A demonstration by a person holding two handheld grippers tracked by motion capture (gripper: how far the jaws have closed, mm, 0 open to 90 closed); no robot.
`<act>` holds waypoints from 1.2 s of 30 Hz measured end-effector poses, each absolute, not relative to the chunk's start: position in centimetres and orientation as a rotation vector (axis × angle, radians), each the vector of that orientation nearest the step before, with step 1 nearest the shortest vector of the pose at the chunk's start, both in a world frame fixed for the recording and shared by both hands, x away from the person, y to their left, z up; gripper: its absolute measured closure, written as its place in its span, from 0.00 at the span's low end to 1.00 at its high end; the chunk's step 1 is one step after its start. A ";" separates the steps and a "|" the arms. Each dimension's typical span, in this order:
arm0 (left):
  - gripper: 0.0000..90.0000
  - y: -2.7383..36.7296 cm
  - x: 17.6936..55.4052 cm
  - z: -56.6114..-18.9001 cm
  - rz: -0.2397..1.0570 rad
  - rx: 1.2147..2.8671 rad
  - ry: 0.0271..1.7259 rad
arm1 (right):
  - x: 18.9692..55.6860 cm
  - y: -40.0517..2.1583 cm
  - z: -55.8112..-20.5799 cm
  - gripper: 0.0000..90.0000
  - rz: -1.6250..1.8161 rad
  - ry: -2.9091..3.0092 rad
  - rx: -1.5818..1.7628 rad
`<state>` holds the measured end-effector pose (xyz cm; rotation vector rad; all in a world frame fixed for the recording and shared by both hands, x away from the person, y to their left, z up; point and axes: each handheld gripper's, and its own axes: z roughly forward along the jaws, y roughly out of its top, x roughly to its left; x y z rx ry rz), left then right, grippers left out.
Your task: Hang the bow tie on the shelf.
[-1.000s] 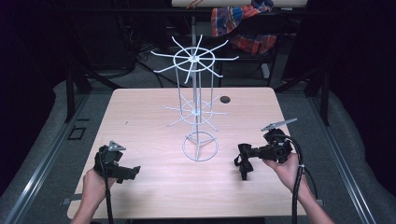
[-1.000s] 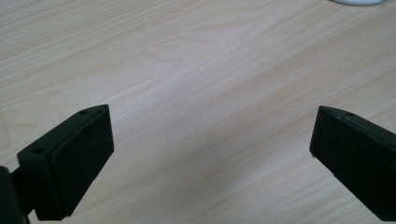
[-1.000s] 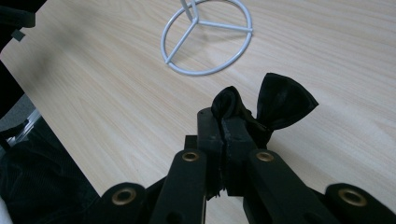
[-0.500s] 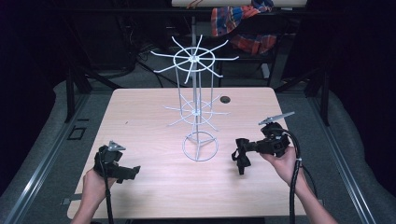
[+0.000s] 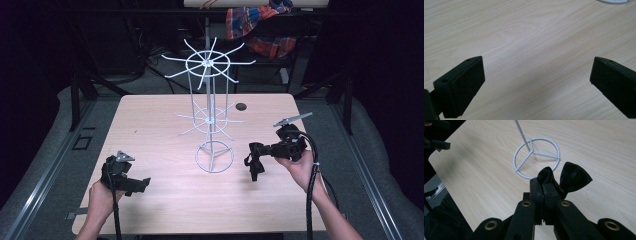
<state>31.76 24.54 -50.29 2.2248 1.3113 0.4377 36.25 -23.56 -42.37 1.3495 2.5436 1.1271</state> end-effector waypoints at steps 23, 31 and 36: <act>0.00 24.4 31.8 -50.3 0.435 2.231 1.308 | 37.4 -23.0 -40.4 0.99 1.176 2.504 1.319; 0.00 24.3 31.8 -50.3 0.439 2.236 1.304 | 37.8 -23.0 -39.4 0.99 1.195 2.480 1.314; 0.00 24.3 31.8 -50.3 0.434 2.241 1.302 | 38.2 -22.9 -38.7 0.99 1.189 2.471 1.301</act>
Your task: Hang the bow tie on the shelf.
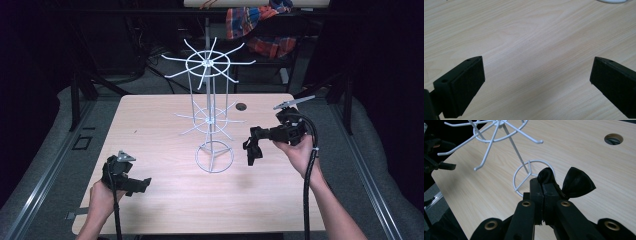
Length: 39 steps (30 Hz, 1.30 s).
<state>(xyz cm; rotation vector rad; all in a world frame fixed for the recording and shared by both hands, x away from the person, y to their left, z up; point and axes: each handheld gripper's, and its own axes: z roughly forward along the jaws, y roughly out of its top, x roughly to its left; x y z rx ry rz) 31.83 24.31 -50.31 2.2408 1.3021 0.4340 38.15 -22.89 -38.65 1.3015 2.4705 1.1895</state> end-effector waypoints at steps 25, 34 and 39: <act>0.00 24.3 31.9 -50.4 0.429 2.247 1.304 | 40.2 -22.4 -37.1 0.99 1.218 2.431 1.302; 0.00 24.3 31.8 -50.3 0.429 2.243 1.304 | 40.7 -21.7 -36.6 0.99 1.225 2.438 1.284; 0.00 24.4 31.8 -50.3 0.424 2.242 1.304 | 40.9 -21.3 -36.4 0.99 1.227 2.441 1.278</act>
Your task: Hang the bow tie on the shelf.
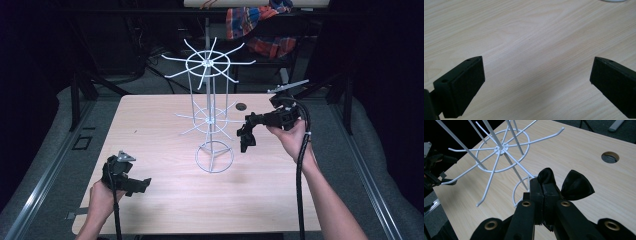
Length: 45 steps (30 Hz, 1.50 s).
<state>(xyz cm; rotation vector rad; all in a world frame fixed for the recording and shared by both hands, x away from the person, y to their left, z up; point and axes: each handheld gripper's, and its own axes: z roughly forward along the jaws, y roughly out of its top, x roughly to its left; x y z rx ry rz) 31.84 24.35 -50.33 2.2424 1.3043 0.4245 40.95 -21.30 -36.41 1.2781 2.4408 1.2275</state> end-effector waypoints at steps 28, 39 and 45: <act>0.00 24.4 31.9 -50.4 0.417 2.248 1.304 | 43.1 -18.8 -36.5 0.99 1.205 2.472 1.271; 0.00 24.3 31.9 -50.4 0.425 2.244 1.306 | 44.1 -17.5 -37.1 0.99 1.181 2.492 1.272; 0.00 24.4 31.9 -50.5 0.423 2.245 1.307 | 44.4 -16.8 -37.1 0.99 1.164 2.509 1.254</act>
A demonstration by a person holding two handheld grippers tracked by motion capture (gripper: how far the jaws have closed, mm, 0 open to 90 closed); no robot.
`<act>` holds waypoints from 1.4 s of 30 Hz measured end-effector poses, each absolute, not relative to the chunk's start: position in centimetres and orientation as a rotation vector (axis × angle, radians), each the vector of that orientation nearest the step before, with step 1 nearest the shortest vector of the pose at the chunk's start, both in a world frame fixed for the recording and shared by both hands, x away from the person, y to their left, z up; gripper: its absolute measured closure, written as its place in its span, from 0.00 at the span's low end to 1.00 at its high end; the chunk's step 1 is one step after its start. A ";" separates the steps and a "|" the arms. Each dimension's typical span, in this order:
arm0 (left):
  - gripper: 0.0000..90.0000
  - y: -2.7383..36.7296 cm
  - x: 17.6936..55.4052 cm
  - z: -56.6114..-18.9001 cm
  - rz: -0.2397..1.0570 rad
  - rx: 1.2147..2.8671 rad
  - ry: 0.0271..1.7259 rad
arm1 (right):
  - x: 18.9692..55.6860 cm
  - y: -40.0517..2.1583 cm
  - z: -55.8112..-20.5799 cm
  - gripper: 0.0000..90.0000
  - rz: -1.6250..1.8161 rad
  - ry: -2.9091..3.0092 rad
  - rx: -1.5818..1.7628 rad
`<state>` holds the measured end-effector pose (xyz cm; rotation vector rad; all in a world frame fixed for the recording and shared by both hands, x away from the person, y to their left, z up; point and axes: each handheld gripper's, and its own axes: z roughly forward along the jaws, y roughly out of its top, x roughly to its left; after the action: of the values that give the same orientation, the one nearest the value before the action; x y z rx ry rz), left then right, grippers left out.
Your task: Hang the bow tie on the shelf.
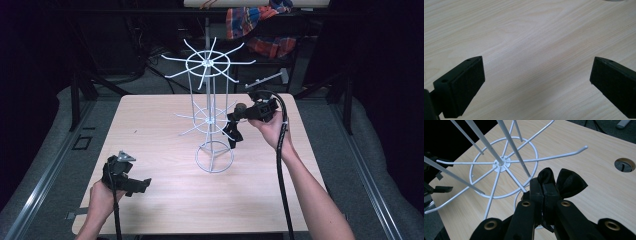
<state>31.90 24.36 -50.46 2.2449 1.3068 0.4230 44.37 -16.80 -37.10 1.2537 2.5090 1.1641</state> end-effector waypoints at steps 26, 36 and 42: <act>0.00 24.0 32.0 -50.4 0.417 2.262 1.291 | 44.2 -16.2 -36.1 0.69 0.954 2.620 1.203; 0.00 24.1 32.1 -50.4 0.424 2.257 1.293 | 43.5 -16.5 -35.0 0.57 1.003 2.631 1.140; 0.00 24.0 32.0 -50.3 0.425 2.253 1.287 | 42.1 -17.3 -34.8 0.39 1.027 2.632 1.097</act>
<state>31.96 24.04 -50.25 2.2526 1.2870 0.4249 42.13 -17.30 -34.82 1.0971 2.6320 1.0275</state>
